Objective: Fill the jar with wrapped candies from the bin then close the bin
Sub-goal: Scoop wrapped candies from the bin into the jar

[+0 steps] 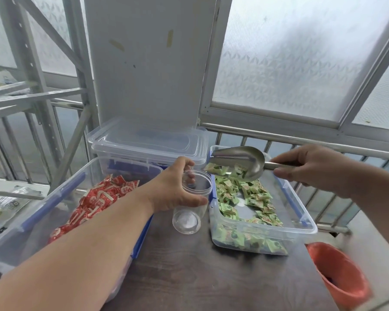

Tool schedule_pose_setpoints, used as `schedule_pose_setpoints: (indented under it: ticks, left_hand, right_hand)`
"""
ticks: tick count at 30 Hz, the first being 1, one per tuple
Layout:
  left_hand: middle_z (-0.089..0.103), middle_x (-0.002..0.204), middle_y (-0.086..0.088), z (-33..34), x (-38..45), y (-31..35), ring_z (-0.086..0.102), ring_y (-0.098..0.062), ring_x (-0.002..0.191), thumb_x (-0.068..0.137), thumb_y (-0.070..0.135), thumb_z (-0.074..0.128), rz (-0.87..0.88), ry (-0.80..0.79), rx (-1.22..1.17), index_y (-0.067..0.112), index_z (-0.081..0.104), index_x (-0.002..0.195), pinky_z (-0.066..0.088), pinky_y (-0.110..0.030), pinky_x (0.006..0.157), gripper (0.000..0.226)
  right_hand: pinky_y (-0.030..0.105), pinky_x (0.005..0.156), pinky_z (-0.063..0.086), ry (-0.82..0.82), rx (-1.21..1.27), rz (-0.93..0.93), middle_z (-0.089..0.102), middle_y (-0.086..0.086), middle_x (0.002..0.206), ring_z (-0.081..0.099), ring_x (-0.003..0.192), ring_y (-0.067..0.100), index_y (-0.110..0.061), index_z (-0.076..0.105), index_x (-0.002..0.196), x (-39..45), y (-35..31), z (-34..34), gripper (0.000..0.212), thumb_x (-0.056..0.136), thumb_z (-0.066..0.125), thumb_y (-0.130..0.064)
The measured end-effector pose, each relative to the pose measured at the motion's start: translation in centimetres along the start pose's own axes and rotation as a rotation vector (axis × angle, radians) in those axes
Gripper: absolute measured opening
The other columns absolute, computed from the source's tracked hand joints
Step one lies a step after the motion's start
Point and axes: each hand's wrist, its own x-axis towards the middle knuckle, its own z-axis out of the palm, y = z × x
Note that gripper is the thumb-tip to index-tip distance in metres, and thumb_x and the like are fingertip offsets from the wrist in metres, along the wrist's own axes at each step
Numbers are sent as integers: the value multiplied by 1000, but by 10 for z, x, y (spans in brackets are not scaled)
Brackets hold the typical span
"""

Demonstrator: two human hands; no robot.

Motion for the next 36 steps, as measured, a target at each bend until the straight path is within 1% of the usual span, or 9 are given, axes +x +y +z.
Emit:
schedule_pose_setpoints:
  ticks: [3,7,12,18,23,26,29,32,36]
  left_hand:
    - [58,135,12,-1,-1,2,60,2,119,74,42,102,3,-3,8,31,37,153,49,-11,89,103]
    - [62,132,11,-1,-1,3,65,-4,116,73,39,102,7,-3,-12,32,41,147,54,-19,91,96]
    - [66,128,9,-1,-2,2,69,-7,116,73,39,102,22,14,-4,32,45,144,58,-22,95,91]
    - [58,140,5,-2,-3,-2,61,-11,131,70,52,101,19,-14,16,34,38,151,59,-39,109,105]
    - [62,132,10,-2,-2,0,63,2,116,76,44,100,34,-8,42,32,47,145,55,-13,86,87]
    - [64,130,11,-1,-1,1,65,2,117,75,43,100,36,-1,37,32,51,141,56,-17,90,83]
    - [66,130,11,1,0,0,66,0,121,73,43,101,30,5,17,33,53,139,60,-24,97,82]
    - [67,129,9,1,1,1,67,-1,122,73,41,102,31,8,5,32,53,139,60,-16,89,83]
    - [70,128,6,2,0,1,71,-8,118,73,38,103,20,15,-10,34,54,135,62,-19,88,79]
  right_hand:
    - [38,86,57,-28,-320,-84,76,-18,87,68,86,5,-50,78,103,0,-39,-3,18,90,75,-38]
    - [34,73,56,-32,-620,-231,71,-8,73,64,72,9,-37,79,103,1,-90,-1,15,93,68,-34]
    - [32,67,54,86,-778,-314,65,-7,67,58,67,7,-35,76,96,4,-110,1,9,92,68,-32]
    - [31,62,48,204,-469,-50,66,-2,71,60,69,20,-21,75,87,14,-72,14,20,96,64,-36]
    - [30,66,55,35,-457,300,74,10,84,67,73,24,-8,79,92,17,-17,45,25,91,66,-30]
    - [27,49,42,-74,-358,462,65,14,62,51,51,25,-2,66,73,17,6,60,26,84,63,-26]
    - [24,48,35,-86,-278,483,54,13,62,45,53,27,-6,56,71,25,13,67,23,87,60,-22]
    - [26,49,42,-62,-242,415,56,7,70,50,56,23,-10,54,72,39,5,71,26,93,61,-23]
    - [34,67,47,-26,-354,333,60,11,85,52,67,22,-6,58,72,63,0,93,37,98,54,-31]
